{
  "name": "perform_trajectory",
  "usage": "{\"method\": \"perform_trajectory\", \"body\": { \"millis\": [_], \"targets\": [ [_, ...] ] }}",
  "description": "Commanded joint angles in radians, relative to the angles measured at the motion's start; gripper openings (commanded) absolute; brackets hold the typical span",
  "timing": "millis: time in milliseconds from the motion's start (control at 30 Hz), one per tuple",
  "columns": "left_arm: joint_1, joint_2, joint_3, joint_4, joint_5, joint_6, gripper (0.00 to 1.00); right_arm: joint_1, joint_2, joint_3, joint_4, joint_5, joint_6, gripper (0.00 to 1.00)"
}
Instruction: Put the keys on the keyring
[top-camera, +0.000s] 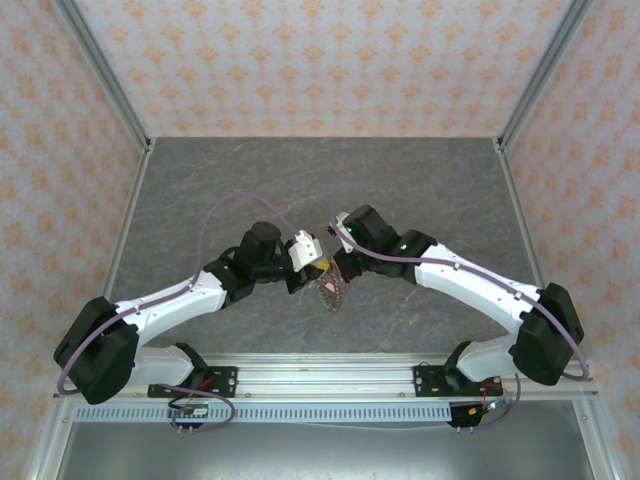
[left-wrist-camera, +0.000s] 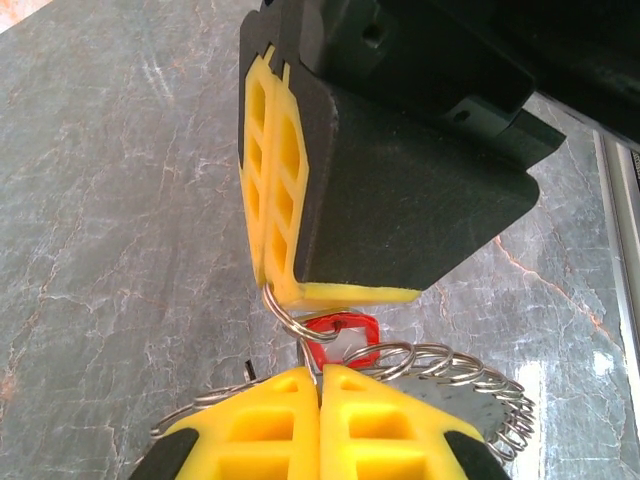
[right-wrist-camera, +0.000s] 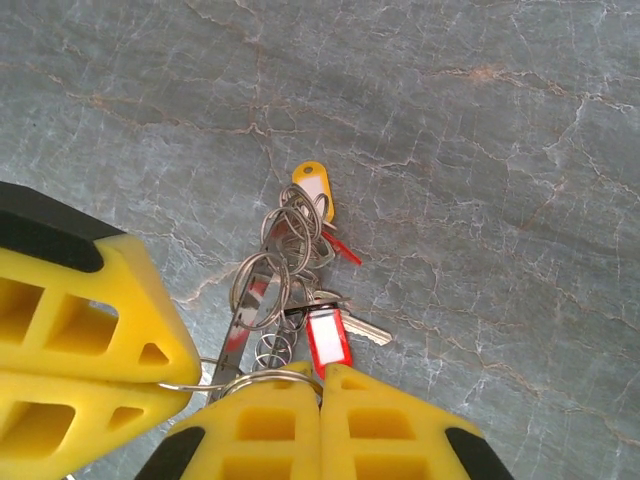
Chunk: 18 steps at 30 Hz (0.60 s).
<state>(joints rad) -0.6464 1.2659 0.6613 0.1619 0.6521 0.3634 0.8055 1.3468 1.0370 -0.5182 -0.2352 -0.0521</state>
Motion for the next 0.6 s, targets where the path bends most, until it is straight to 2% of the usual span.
{"method": "perform_trajectory", "body": {
  "millis": [0,167,567],
  "targets": [
    [-0.004,-0.008,0.001,0.04,0.03,-0.007,0.0,-0.019,-0.046,-0.042,0.014,0.092,0.041,0.0],
    [-0.005,-0.005,-0.009,0.068,0.019,-0.026,0.0,-0.019,-0.057,-0.051,0.032,0.07,0.077,0.0],
    [-0.015,0.02,-0.011,0.124,-0.026,-0.06,0.0,-0.019,0.115,0.104,-0.182,0.099,0.271,0.0]
  ]
}}
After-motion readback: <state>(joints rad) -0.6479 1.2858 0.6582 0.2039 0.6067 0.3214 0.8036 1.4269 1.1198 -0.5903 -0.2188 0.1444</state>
